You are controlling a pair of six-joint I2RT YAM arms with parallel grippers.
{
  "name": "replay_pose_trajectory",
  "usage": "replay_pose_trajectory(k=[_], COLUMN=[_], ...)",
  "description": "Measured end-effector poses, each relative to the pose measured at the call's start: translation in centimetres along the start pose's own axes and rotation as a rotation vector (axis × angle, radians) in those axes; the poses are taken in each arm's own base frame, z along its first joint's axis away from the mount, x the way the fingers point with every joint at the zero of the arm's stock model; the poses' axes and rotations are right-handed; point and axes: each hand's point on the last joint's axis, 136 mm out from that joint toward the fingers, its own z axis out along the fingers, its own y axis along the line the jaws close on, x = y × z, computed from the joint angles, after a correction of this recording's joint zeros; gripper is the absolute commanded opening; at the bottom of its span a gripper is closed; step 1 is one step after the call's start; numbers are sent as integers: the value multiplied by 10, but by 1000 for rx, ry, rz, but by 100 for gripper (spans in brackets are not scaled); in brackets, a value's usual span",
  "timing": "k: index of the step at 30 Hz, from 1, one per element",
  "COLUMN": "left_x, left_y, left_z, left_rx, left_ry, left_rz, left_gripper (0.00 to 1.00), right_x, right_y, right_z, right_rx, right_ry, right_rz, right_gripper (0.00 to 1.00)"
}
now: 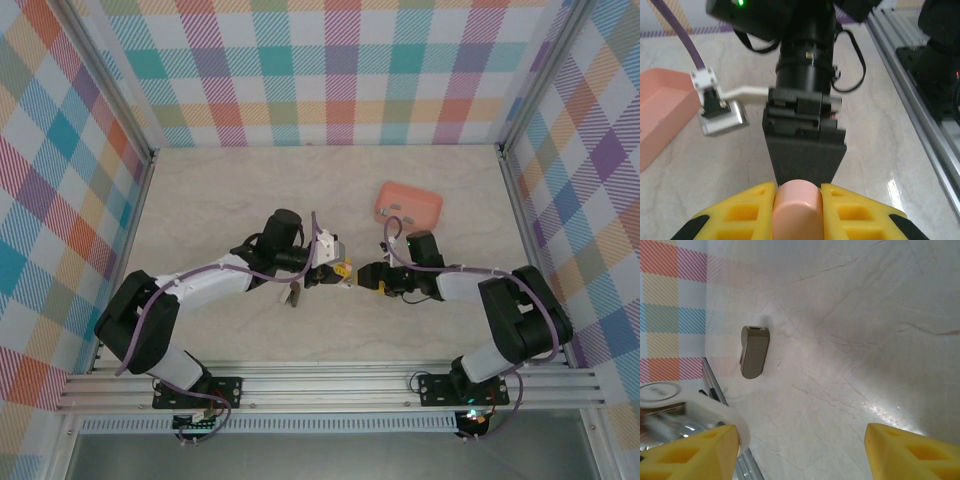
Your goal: Load the staples into the stapler
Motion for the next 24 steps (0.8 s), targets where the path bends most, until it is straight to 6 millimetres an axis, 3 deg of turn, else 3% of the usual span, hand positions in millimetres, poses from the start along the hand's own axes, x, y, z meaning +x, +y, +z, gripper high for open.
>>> replay_pose_trajectory(k=[8, 12, 19, 24], left_x=[-26, -31, -35, -35], left_y=[9, 11, 12, 11], left_z=[-3, -4, -7, -7], left_rx=[-40, -53, -65, -63], left_ry=[-109, -131, -139, -137], left_rz=[-11, -12, -2, -4], left_gripper=[0, 0, 0, 0], right_x=[5, 0, -10, -18], right_y=[2, 5, 34, 68], right_z=[9, 4, -34, -66], right_rx=[16, 36, 83, 96], right_ry=[10, -26, -169, -294], right_rz=[-31, -66, -262, -499], right_gripper=[67, 69, 71, 82])
